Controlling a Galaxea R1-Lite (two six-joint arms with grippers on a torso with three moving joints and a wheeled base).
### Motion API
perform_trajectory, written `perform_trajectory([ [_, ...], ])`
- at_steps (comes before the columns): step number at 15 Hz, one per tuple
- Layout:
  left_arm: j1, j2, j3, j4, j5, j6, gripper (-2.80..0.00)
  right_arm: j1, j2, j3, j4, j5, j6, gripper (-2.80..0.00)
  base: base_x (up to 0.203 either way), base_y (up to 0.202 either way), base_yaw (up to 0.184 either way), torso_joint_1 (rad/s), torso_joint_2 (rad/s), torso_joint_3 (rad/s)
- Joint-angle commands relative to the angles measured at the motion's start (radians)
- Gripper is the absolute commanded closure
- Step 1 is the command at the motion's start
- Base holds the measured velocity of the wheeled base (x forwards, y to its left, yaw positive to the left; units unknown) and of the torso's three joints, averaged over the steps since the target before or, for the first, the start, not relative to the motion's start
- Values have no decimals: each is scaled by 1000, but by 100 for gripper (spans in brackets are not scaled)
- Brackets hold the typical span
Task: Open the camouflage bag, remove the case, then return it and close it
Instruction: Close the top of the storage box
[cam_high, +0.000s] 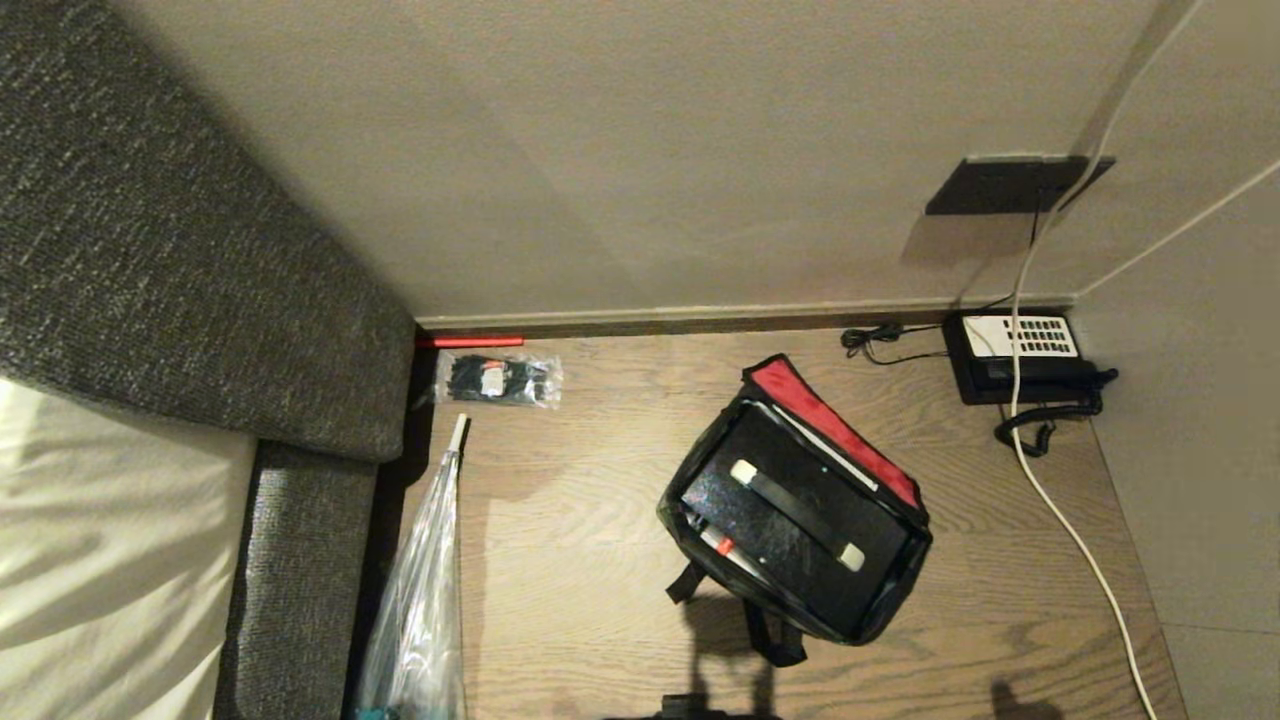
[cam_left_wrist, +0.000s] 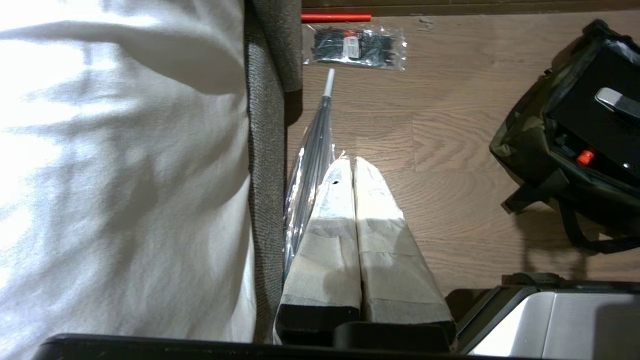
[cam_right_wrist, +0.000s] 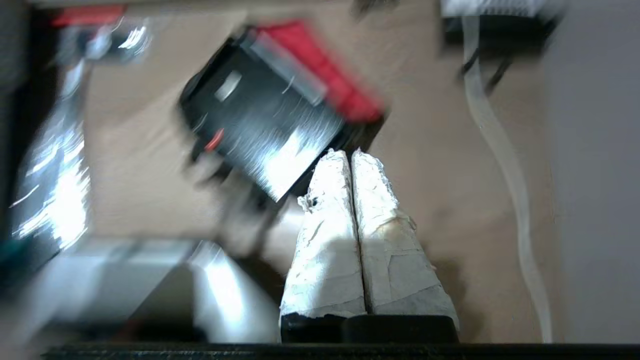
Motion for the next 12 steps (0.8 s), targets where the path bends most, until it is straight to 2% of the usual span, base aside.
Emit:
perform_trajectory([
  [1, 2, 0, 0, 1, 0, 1, 0, 0, 40, -187, 407, 27, 30, 0, 0, 0, 0, 0, 0, 0],
  [3, 1, 0, 0, 1, -1, 0, 0, 22, 208, -248, 403, 38, 97, 0, 0, 0, 0, 0, 0, 0],
  [6, 0, 0, 0, 0, 1, -2, 0, 86, 656, -355, 281, 44, 230, 0, 0, 0, 0, 0, 0, 0],
  [8, 2, 0, 0, 2, 1, -2, 0, 100, 959, -409, 96, 32, 296, 0, 0, 0, 0, 0, 0, 0],
  [12, 1, 0, 0, 1, 1, -2, 0, 84, 1491, -469, -386, 15, 370, 0, 0, 0, 0, 0, 0, 0],
])
